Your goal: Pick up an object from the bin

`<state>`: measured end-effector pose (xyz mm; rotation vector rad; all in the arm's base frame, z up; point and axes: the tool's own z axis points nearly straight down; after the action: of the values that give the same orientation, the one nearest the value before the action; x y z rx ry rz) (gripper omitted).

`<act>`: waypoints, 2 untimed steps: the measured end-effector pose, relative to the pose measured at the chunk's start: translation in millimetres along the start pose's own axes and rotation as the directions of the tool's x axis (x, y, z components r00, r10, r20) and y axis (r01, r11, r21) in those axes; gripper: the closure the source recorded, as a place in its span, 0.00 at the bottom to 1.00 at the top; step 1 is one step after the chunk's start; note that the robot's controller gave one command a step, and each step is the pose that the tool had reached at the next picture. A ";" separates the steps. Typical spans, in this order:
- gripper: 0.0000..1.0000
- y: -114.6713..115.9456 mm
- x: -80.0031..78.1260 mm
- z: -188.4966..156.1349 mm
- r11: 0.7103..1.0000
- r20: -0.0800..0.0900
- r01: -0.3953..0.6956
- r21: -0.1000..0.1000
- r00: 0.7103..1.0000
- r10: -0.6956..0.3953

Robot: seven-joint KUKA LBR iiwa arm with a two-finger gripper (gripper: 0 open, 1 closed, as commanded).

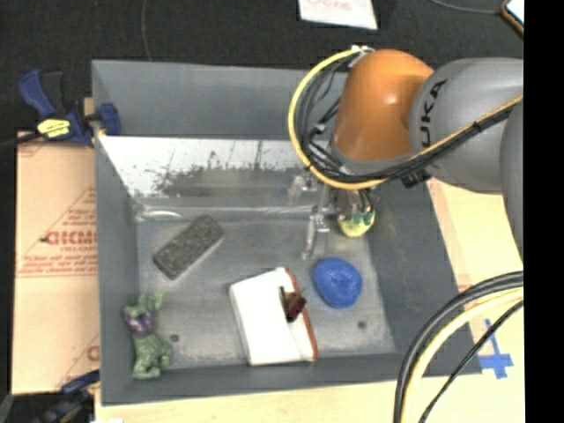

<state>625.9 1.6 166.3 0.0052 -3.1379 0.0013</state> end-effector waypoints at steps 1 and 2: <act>0.00 0.0 -1.6 -5.1 1.000 0.008 0.000 0.000 1.000 0.000; 0.00 -81.9 58.7 95.9 1.000 0.009 -0.011 0.002 1.000 0.011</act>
Offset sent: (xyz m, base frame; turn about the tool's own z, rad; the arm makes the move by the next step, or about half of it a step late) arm -0.0596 -0.0803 -0.0963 0.0086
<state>567.1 -80.6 70.7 -0.0113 -3.1464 0.0038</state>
